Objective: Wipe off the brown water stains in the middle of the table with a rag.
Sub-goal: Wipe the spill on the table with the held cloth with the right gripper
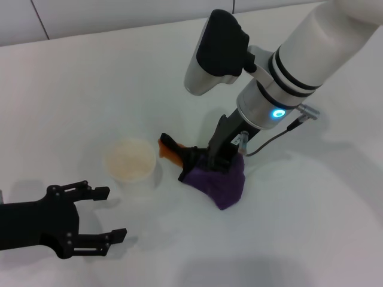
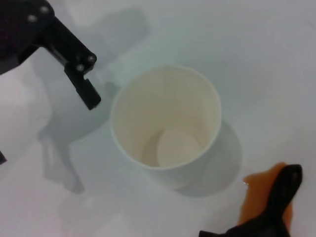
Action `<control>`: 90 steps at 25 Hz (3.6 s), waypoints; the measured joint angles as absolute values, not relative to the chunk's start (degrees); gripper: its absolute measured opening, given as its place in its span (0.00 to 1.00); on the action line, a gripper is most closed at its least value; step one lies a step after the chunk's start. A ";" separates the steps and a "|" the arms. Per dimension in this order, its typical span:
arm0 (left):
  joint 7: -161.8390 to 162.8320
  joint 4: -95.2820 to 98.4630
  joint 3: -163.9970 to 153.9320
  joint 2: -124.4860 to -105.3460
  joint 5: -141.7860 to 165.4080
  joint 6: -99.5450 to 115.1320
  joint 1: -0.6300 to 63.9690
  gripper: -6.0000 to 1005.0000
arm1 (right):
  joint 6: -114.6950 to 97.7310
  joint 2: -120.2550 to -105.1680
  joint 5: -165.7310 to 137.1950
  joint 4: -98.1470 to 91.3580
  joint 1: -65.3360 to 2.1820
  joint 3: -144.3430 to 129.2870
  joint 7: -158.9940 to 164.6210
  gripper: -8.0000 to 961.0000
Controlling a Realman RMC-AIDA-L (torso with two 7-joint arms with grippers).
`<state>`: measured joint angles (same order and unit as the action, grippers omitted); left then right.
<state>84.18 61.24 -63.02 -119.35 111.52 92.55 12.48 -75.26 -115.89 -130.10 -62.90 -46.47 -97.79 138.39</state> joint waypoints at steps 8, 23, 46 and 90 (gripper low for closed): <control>83.45 61.25 -63.02 -119.46 111.40 91.94 11.47 0.87 | -72.18 -116.10 -129.27 -59.93 -49.10 -101.85 137.44 0.08; 80.94 60.49 -63.67 -119.49 110.08 91.02 12.02 0.87 | -65.12 -116.19 -125.60 -51.53 -56.74 -104.92 133.94 0.08; 80.75 58.38 -63.80 -119.50 109.58 89.56 14.84 0.87 | -54.98 -116.19 -120.56 -45.38 -59.32 -106.17 126.68 0.08; 80.68 59.00 -63.72 -119.35 108.36 91.58 9.94 0.87 | -50.16 -116.19 -117.86 -46.02 -58.53 -106.94 121.92 0.08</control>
